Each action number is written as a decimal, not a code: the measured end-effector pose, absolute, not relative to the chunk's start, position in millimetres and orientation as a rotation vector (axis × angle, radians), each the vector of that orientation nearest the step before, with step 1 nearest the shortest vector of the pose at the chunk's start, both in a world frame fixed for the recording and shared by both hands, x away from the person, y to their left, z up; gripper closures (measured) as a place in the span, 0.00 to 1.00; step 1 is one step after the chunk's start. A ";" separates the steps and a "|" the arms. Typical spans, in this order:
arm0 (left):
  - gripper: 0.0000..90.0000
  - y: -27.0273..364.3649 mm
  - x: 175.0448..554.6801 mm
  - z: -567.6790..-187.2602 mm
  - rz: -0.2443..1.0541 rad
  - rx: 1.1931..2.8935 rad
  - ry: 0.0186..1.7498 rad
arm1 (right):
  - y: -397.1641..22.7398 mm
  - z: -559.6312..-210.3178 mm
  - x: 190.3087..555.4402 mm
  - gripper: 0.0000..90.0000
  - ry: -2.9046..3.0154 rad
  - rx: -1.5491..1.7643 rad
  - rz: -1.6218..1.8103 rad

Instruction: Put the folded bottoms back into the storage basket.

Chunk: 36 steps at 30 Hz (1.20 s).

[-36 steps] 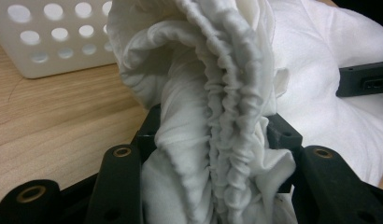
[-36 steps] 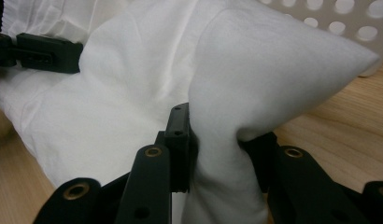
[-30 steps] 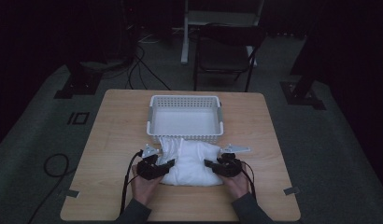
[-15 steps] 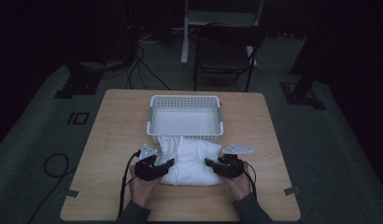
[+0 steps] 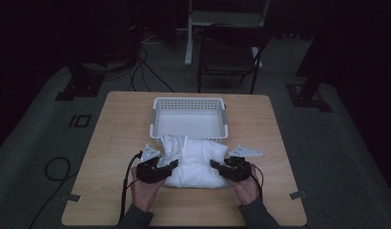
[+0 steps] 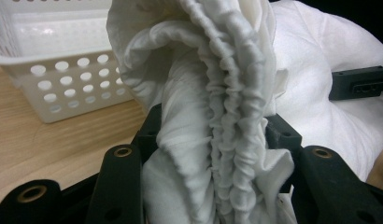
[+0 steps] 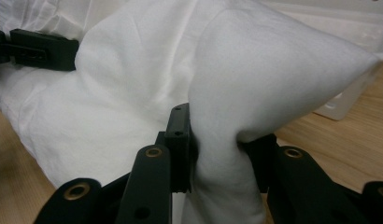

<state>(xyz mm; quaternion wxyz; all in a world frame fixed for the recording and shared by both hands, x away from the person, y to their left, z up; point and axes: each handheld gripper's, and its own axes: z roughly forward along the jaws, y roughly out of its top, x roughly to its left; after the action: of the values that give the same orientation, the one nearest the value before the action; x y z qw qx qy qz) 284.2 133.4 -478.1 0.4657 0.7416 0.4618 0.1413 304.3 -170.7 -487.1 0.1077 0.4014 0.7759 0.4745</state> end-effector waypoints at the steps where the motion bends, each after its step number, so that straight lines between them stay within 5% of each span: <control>1: 0.58 132.4 284.0 -475.9 0.350 1.820 1.132 | -170.9 -486.3 304.1 0.77 2.281 1.180 1.398; 36: 0.58 136.2 302.5 -435.5 0.393 1.739 1.085 | -169.6 -434.6 321.2 0.77 2.180 1.100 1.437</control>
<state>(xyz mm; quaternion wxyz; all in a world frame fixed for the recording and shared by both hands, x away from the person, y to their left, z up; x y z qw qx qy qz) 302.5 136.2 -435.5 0.5031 0.7202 0.4492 0.1628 321.2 -169.6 -434.6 0.1537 0.3837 0.7603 0.5011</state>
